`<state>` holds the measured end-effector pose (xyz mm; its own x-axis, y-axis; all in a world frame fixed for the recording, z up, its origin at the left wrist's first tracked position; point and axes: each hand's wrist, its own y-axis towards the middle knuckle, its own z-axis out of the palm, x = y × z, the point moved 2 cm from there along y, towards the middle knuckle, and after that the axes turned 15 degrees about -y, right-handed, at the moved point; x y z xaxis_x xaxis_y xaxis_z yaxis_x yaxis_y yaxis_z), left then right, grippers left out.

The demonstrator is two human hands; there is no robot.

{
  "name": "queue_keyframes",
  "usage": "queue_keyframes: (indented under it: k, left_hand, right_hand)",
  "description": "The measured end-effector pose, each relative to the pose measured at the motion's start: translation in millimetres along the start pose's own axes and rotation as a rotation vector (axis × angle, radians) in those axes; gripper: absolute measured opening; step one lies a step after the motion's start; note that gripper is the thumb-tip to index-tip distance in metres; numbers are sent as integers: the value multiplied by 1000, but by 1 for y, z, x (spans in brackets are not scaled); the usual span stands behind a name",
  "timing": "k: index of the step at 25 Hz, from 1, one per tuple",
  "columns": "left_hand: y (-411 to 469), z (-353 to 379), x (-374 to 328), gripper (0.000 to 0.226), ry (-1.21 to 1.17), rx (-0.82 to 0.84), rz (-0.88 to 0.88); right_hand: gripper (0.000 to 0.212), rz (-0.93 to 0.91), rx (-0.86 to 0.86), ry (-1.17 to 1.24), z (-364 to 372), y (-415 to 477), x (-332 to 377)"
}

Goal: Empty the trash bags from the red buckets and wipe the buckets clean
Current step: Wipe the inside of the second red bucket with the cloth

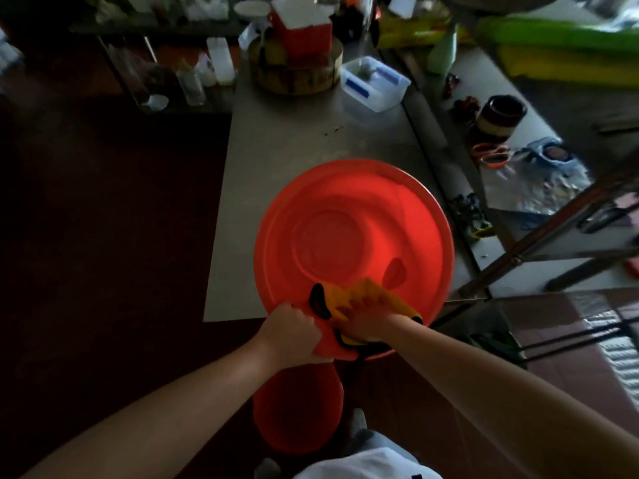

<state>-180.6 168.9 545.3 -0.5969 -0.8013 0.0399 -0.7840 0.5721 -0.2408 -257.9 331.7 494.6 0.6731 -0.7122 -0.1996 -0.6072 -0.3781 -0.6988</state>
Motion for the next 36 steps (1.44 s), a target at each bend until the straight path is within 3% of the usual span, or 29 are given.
queue_keyframes:
  k: [6, 12, 16, 20, 23, 28, 31, 36]
  left_hand:
    - [-4, -14, 11, 74, -102, 133, -58]
    - [-15, -37, 31, 85, -73, 201, -67]
    - [-25, -65, 57, 84, -66, 136, -41]
    - [-26, -69, 78, 82, -119, 79, -119]
    - [-26, -61, 99, 84, -168, 128, -233]
    - [-28, -58, 123, 72, -316, 183, -296]
    - [-25, -57, 122, 73, -291, 161, -263]
    - [-28, -58, 118, 85, -356, -3, -220]
  right_hand:
    - [69, 91, 61, 18, -13, -43, 1]
    - [67, 153, -169, -168, -38, -71, -18]
    - [70, 140, -203, -144, -65, -61, -30]
    - [102, -41, -260, -213, -95, -63, -42]
    - [56, -166, -277, -63, -108, -59, -58]
    - [40, -297, -252, 118, -123, -49, -75]
    - [27, -223, -252, 257, -130, -44, -78]
    - [20, -9, -424, 181, -145, -21, -65]
